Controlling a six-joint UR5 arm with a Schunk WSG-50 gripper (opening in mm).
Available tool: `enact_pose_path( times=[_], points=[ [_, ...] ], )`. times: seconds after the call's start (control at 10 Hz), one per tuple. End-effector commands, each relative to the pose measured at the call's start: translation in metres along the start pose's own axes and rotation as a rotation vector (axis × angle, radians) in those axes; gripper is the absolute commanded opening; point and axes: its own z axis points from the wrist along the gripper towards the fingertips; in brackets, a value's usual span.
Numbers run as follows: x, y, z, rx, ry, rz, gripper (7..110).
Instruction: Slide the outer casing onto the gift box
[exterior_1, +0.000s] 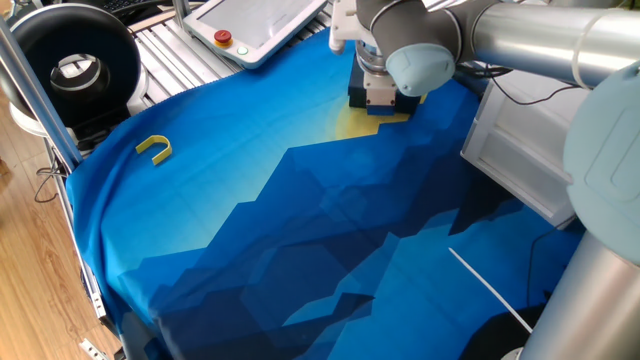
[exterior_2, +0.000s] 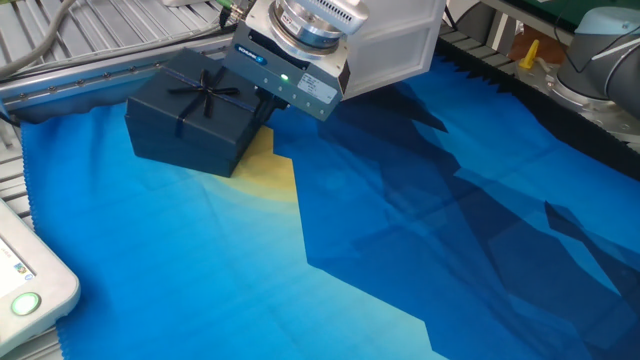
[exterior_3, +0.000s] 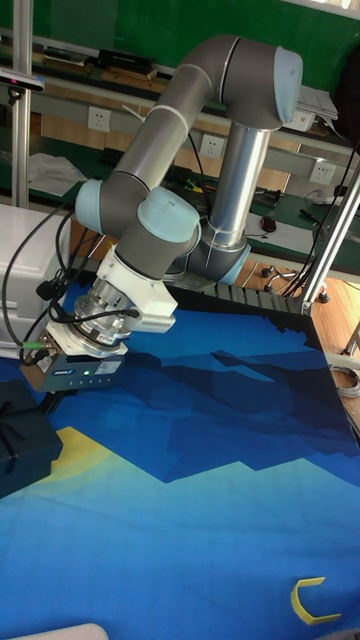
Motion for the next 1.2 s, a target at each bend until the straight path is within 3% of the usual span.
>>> enact_pose_path(
  times=[0.0, 0.7, 0.8, 0.9, 1.1],
  points=[
    [0.001, -0.003, 0.001, 0.004, -0.001, 0.003, 7],
    [0.004, -0.009, -0.009, 0.03, 0.018, -0.015, 7],
    [0.003, 0.0, -0.009, -0.003, 0.017, 0.008, 7],
    [-0.002, 0.027, -0.008, -0.103, 0.012, 0.062, 7],
    [-0.012, 0.035, 0.009, -0.138, -0.007, 0.057, 7]
  ],
)
